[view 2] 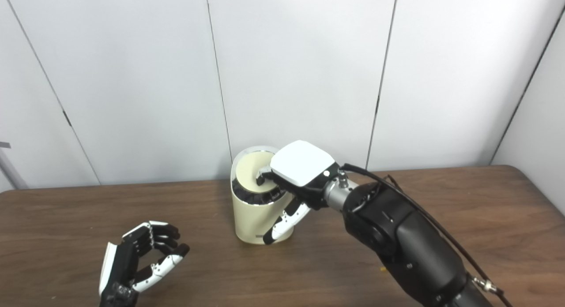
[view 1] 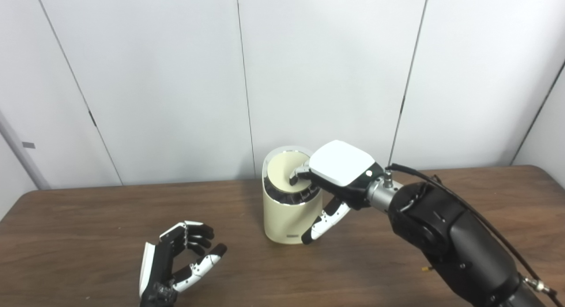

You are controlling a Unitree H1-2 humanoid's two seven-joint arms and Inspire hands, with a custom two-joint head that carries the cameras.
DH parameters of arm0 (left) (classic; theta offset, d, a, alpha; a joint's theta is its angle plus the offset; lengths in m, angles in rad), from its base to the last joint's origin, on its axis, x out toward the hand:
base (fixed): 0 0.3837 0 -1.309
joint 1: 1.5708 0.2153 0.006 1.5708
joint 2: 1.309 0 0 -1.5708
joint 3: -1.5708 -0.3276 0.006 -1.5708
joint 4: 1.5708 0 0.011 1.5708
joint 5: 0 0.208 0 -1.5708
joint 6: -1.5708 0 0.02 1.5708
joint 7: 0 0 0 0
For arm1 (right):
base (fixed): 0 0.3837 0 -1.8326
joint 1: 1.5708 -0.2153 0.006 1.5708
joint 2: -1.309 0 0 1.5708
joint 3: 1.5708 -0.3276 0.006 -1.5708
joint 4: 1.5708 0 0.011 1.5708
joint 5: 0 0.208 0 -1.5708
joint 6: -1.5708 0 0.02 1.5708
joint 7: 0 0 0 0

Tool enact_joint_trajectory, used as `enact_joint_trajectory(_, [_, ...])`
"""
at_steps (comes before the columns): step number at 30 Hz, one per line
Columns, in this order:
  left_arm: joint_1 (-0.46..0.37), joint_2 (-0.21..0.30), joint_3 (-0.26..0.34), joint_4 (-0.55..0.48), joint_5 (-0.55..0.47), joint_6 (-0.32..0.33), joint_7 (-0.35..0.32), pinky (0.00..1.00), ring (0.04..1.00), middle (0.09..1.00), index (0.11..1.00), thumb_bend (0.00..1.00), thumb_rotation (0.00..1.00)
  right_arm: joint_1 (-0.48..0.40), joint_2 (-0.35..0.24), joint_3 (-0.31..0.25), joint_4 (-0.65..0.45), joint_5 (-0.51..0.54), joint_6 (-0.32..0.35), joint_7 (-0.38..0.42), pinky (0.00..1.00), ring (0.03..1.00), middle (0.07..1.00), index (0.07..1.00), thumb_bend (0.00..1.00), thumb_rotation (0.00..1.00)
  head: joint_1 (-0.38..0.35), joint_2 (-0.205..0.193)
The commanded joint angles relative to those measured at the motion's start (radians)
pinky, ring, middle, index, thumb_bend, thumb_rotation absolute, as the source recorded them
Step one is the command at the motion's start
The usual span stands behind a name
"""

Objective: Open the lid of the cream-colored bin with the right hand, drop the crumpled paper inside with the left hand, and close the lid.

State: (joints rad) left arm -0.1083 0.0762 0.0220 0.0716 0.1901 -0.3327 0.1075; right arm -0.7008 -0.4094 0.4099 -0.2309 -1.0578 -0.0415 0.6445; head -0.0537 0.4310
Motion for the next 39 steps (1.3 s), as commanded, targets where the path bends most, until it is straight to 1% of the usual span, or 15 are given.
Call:
enact_joint_trajectory(1, [0.001, -0.014, -0.010, 0.000, 0.011, -0.018, 0.008, 0.40, 0.492, 0.544, 0.532, 0.76, 0.28, -0.050, 0.001, 0.006, -0.011, -0.006, -0.024, 0.001, 0.71, 0.767, 0.771, 0.758, 1.00, 0.75, -0.001, 0.000])
enact_joint_trajectory(4, [0.000, -0.018, -0.011, 0.000, 0.012, -0.011, 0.010, 0.40, 0.495, 0.547, 0.533, 0.77, 0.28, -0.058, 0.003, 0.014, -0.005, -0.014, -0.042, 0.001, 0.69, 0.756, 0.757, 0.746, 1.00, 0.74, -0.002, -0.002])
enact_joint_trajectory(8, [0.000, -0.020, -0.010, 0.002, 0.014, -0.012, 0.011, 0.41, 0.500, 0.551, 0.535, 0.77, 0.27, -0.074, 0.008, 0.029, -0.006, -0.027, -0.055, 0.034, 0.70, 0.758, 0.760, 0.749, 0.99, 0.73, -0.005, -0.002])
enact_joint_trajectory(14, [-0.002, -0.024, -0.009, 0.001, 0.014, -0.008, 0.010, 0.41, 0.501, 0.551, 0.537, 0.77, 0.26, -0.100, 0.012, 0.059, -0.010, -0.047, -0.082, 0.080, 0.70, 0.761, 0.764, 0.752, 0.99, 0.78, -0.010, -0.002])
enact_joint_trajectory(18, [-0.005, -0.022, -0.009, 0.007, 0.016, -0.017, 0.012, 0.41, 0.498, 0.547, 0.536, 0.76, 0.26, -0.119, 0.012, 0.082, -0.013, -0.069, -0.094, 0.133, 0.70, 0.762, 0.767, 0.758, 0.99, 0.81, -0.014, -0.003])
enact_joint_trajectory(21, [-0.007, -0.021, -0.008, 0.010, 0.018, -0.018, 0.013, 0.40, 0.497, 0.548, 0.536, 0.76, 0.27, -0.129, 0.016, 0.095, -0.016, -0.079, -0.093, 0.188, 0.71, 0.773, 0.779, 0.772, 1.00, 0.78, -0.017, -0.005])
enact_joint_trajectory(24, [-0.007, -0.019, -0.009, 0.009, 0.017, -0.019, 0.012, 0.40, 0.499, 0.549, 0.537, 0.76, 0.26, -0.135, 0.018, 0.105, -0.020, -0.092, -0.100, 0.224, 0.72, 0.769, 0.772, 0.764, 1.00, 0.76, -0.017, -0.005])
enact_joint_trajectory(26, [-0.008, -0.017, -0.009, 0.010, 0.023, -0.023, 0.014, 0.40, 0.499, 0.547, 0.537, 0.75, 0.26, -0.139, 0.023, 0.108, -0.020, -0.100, -0.091, 0.258, 0.73, 0.773, 0.771, 0.758, 1.00, 0.76, -0.018, -0.006])
enact_joint_trajectory(31, [-0.004, -0.015, -0.007, 0.001, 0.023, -0.020, 0.014, 0.40, 0.499, 0.546, 0.537, 0.75, 0.26, -0.138, 0.042, 0.102, -0.015, -0.104, -0.064, 0.327, 0.71, 0.762, 0.766, 0.748, 0.99, 0.75, -0.021, 0.000])
enact_joint_trajectory(32, [-0.003, -0.016, -0.007, -0.001, 0.019, -0.019, 0.013, 0.40, 0.499, 0.546, 0.535, 0.75, 0.26, -0.137, 0.046, 0.101, -0.013, -0.106, -0.057, 0.342, 0.70, 0.746, 0.750, 0.724, 0.99, 0.75, -0.021, 0.000])
enact_joint_trajectory(33, [-0.002, -0.018, -0.006, -0.005, 0.015, -0.015, 0.012, 0.40, 0.498, 0.545, 0.534, 0.76, 0.26, -0.138, 0.052, 0.102, -0.010, -0.111, -0.045, 0.366, 0.67, 0.726, 0.728, 0.696, 1.00, 0.75, -0.021, 0.003])
enact_joint_trajectory(35, [0.000, -0.018, -0.006, -0.011, 0.012, -0.012, 0.010, 0.40, 0.496, 0.542, 0.532, 0.76, 0.26, -0.138, 0.059, 0.102, -0.007, -0.118, -0.026, 0.395, 0.63, 0.711, 0.702, 0.671, 1.00, 0.75, -0.021, 0.005])
enact_joint_trajectory(36, [0.001, -0.019, -0.006, -0.015, 0.011, -0.009, 0.009, 0.40, 0.495, 0.541, 0.532, 0.76, 0.25, -0.138, 0.063, 0.102, -0.005, -0.121, -0.016, 0.408, 0.61, 0.706, 0.695, 0.666, 1.00, 0.75, -0.021, 0.005])
enact_joint_trajectory(39, [0.000, -0.016, -0.005, -0.011, 0.003, -0.016, 0.006, 0.40, 0.489, 0.538, 0.530, 0.75, 0.24, -0.129, 0.072, 0.098, 0.003, -0.115, -0.001, 0.419, 0.62, 0.711, 0.711, 0.685, 1.00, 0.74, -0.021, 0.006])
